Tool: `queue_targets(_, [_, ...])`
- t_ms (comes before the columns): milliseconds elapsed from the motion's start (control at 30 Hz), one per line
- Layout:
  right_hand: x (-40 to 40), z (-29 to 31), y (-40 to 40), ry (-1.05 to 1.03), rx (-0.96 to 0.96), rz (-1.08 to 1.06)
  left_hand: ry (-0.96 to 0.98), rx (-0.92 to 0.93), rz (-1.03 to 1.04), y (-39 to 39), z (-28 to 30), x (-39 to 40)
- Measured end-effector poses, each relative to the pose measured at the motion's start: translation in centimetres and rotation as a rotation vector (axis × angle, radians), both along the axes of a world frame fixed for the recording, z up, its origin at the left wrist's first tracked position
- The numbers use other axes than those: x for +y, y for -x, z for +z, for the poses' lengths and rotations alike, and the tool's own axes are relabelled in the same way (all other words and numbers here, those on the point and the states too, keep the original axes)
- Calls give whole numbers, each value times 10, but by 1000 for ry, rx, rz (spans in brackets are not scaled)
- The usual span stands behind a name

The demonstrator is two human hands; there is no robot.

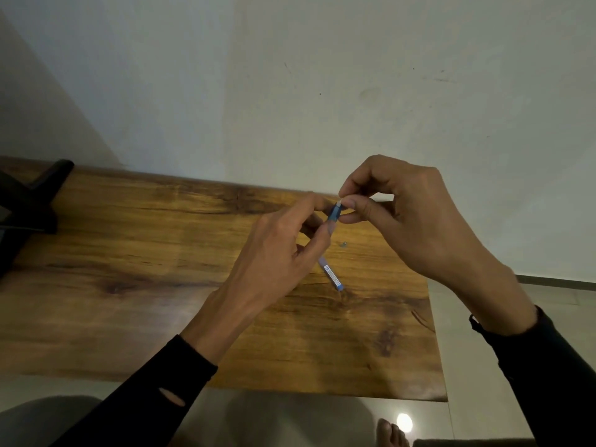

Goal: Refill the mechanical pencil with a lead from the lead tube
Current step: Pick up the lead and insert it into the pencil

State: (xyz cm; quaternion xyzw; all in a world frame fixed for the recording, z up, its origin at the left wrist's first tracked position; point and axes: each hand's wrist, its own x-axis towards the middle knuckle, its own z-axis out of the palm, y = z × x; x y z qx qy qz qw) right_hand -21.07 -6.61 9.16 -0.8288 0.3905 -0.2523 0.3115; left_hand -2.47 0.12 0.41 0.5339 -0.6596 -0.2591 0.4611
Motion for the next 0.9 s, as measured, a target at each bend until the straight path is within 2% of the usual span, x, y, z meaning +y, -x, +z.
queue_targets(333, [-3,-3,3,-10,136,4,38,-121,2,2,-5,-1])
queue_targets(533, [-6,-7,2,-164,-23,-55,40,-117,26,1,-4,-3])
queue_targets(900, [-8,-17,3,-365,-138,-83,43,-203,28,0,-5,1])
